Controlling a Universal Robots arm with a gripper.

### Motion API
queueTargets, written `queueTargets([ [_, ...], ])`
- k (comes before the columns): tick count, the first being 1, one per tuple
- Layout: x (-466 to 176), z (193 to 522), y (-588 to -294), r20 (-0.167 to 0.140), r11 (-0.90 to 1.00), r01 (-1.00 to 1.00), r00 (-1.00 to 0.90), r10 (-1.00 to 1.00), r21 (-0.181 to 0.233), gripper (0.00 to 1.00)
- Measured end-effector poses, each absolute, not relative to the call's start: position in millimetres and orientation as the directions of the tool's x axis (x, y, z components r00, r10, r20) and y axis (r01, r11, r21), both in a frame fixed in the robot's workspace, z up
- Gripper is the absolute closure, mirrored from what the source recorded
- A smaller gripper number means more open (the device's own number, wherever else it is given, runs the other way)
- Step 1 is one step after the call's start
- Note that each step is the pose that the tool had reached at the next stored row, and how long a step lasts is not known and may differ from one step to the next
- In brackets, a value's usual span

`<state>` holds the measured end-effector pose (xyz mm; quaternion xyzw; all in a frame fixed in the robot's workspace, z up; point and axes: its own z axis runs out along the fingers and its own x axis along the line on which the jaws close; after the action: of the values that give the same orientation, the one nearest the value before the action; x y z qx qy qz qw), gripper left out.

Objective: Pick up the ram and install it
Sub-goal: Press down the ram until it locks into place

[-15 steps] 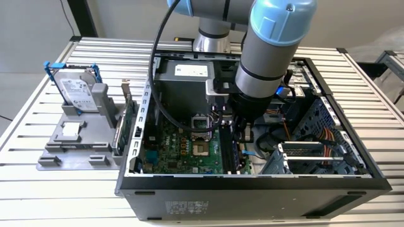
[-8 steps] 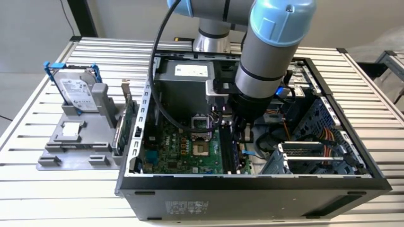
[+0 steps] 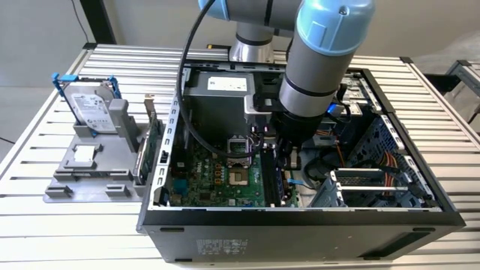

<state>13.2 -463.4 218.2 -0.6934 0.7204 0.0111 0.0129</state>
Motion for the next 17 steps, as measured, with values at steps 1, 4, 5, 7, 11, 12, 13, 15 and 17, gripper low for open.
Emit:
queueTargets([
  [1,13.1,218.3,-463.4,-0.034,0.038,-0.999,-0.038,-0.999,-0.002,1.0],
  [4,13.3,223.3,-462.6,-0.037,0.038,-0.999,-0.038,-0.999,-0.001,1.0],
  [5,13.2,227.8,-463.0,-0.035,0.038,-0.999,-0.038,-0.999,0.0,1.0],
  [7,13.1,237.5,-463.4,-0.034,0.038,-0.999,-0.038,-0.999,0.002,1.0],
  [11,13.1,255.8,-463.4,-0.034,0.038,-0.999,-0.038,-0.999,0.002,1.0],
  [12,13.1,260.4,-463.4,-0.034,0.038,-0.999,-0.038,-0.999,0.002,1.0],
  [13,13.1,264.9,-463.4,-0.034,0.038,-0.999,-0.038,-0.999,0.002,1.0],
  [15,13.2,273.9,-463.4,-0.034,0.038,-0.999,-0.038,-0.999,0.002,1.0],
  [17,13.1,283.2,-463.4,-0.034,0.038,-0.999,-0.038,-0.999,0.002,1.0],
])
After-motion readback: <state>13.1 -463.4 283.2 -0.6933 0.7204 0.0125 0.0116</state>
